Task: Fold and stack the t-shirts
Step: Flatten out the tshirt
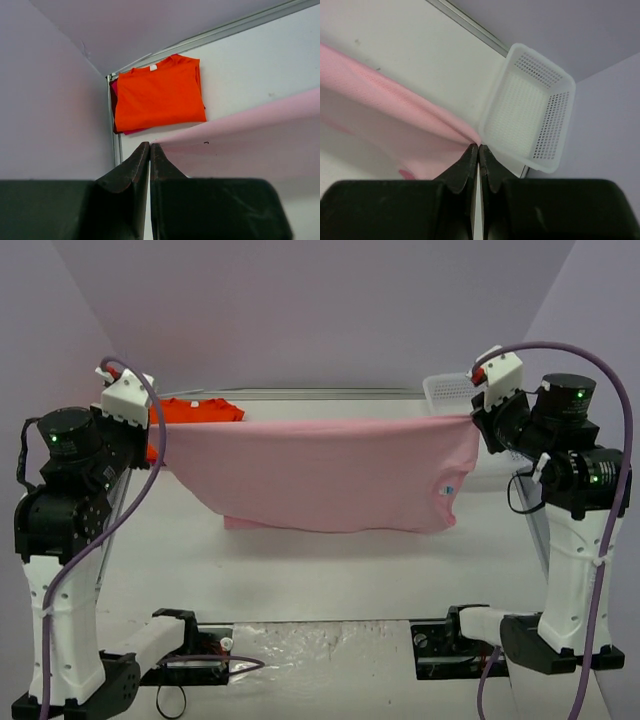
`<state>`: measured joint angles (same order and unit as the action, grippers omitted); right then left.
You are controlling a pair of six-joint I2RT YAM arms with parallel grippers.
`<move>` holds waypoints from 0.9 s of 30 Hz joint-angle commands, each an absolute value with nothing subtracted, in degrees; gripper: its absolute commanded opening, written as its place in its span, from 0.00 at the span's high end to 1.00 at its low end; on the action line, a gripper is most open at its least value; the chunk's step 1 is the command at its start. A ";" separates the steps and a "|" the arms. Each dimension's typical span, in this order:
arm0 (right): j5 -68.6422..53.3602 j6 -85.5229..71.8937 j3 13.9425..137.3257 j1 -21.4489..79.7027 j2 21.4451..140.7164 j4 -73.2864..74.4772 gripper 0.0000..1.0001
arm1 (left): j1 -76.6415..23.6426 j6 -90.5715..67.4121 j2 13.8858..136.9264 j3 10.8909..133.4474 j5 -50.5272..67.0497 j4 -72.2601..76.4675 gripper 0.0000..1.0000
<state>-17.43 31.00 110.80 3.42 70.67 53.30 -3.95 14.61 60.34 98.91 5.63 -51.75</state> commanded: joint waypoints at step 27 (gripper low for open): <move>-11.42 23.29 136.52 3.16 95.29 37.18 1.00 | -8.70 9.49 87.22 122.46 -2.90 -35.69 0.98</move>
<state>-11.60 23.97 140.35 3.09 104.14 39.99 -8.16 10.17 96.18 127.70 -0.51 -38.28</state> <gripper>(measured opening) 0.003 0.029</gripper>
